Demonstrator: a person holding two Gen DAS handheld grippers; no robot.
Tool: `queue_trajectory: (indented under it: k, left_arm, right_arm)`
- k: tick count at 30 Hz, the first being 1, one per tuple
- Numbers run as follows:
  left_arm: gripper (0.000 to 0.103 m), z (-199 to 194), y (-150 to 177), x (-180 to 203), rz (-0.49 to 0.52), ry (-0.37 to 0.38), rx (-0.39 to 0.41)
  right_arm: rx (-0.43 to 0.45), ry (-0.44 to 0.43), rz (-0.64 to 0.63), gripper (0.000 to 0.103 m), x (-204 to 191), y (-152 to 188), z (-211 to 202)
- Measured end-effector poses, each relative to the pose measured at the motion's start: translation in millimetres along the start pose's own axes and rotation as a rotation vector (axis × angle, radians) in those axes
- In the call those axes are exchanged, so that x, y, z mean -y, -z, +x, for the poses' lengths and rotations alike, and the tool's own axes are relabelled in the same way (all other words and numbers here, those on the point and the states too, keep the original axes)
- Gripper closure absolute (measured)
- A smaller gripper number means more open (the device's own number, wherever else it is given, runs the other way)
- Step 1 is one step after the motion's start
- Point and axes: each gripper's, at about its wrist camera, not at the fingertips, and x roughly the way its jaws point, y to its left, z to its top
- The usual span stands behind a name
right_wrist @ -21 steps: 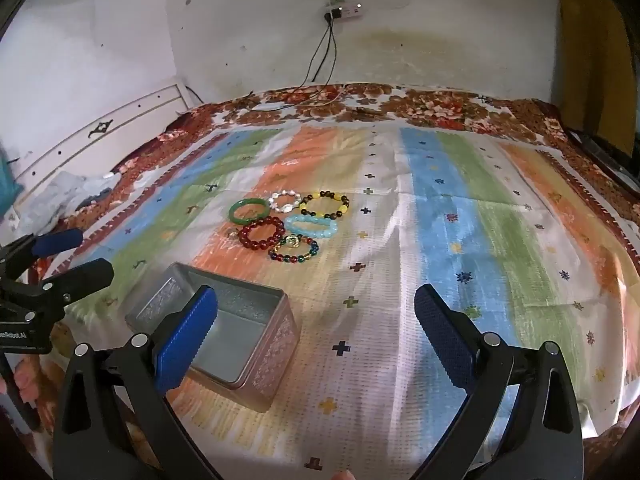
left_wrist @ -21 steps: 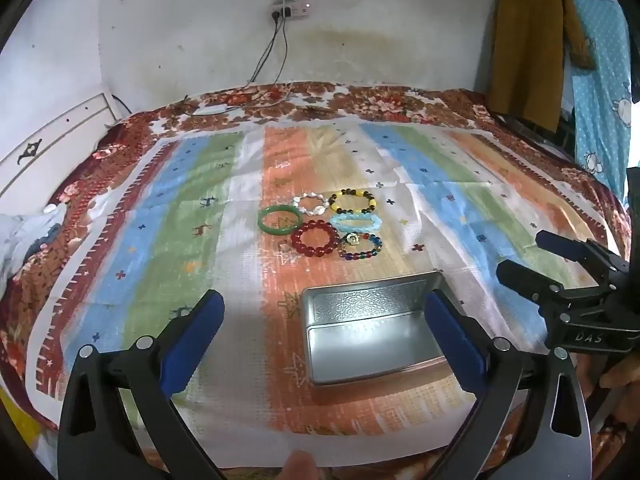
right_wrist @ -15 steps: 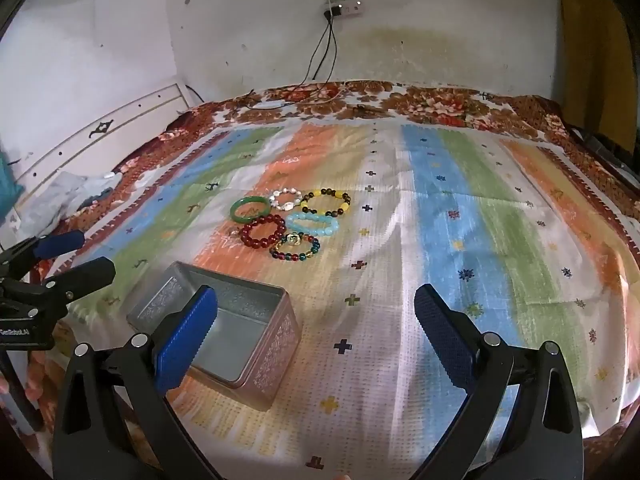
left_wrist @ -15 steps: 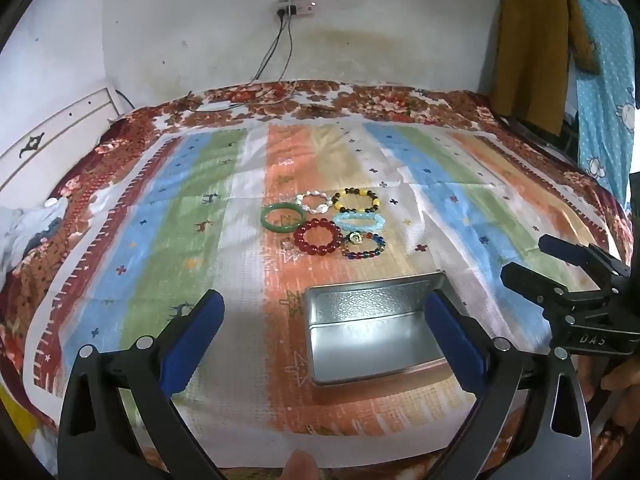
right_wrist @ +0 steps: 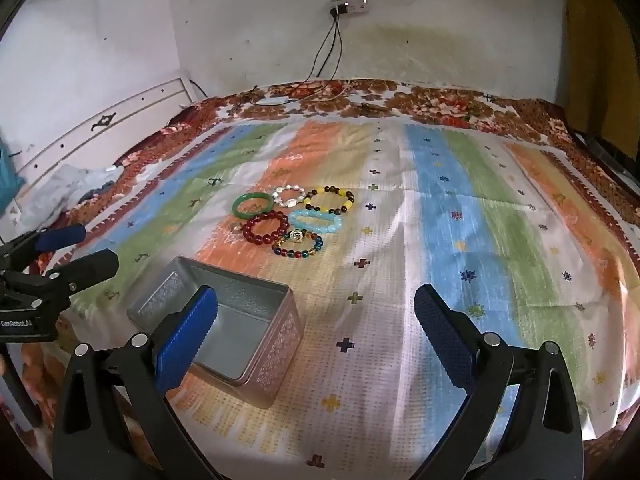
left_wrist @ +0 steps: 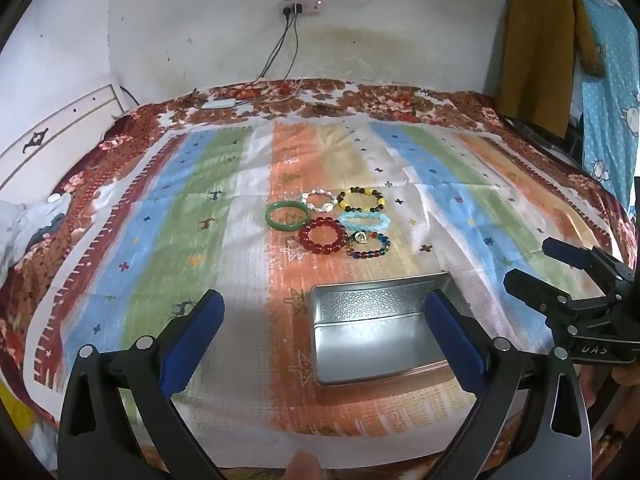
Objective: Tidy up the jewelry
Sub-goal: 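Move both tools forward toward the bracelets beside the silver tin box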
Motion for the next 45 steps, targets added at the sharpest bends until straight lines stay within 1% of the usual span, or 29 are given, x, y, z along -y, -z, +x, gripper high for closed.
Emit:
queue_trajectory:
  k: [8,9,13,23,28,37,40,45]
  left_arm:
    - [0.005,3,-1,-7,0.003,0.009,-0.002]
    - [0.005,-1,1,3,0.006,0.003,0.003]
    - [0.005,-1,1,4,0.007,-0.022,0.006]
    - [0.005,1,1,4,0.011,-0.020,-0.011]
    - [0.005,2,2,3,0.011,-0.020,-0.008]
    - [0.005,4,5,0,0.004,-0.024,-0.017]
    - [0.005,3,6,1,0.008,-0.027,-0.017]
    - [0.005,3,6,0,-0.005,-0.025,-0.015]
  right_arm:
    - [-0.002,0.000,-0.001,0.003,-1,0,0]
    - [-0.001,-0.001,-0.003,0.003,-1,0,-1]
    - [-0.004,-0.002,-0.014,0.003,-4,0,0]
    - [-0.012,0.009,0.007,0.003,-1,-1,2]
    - [-0.023,0.002,0.022,0.003,3,-1,4]
    - [-0.026,0.002,0.018,0.003,2,-1,4]
    - [-0.028,-0.014,0.019,0.003,2,-1,5]
    - [-0.027,-0.016,0.011,0.003,-1,-2,6]
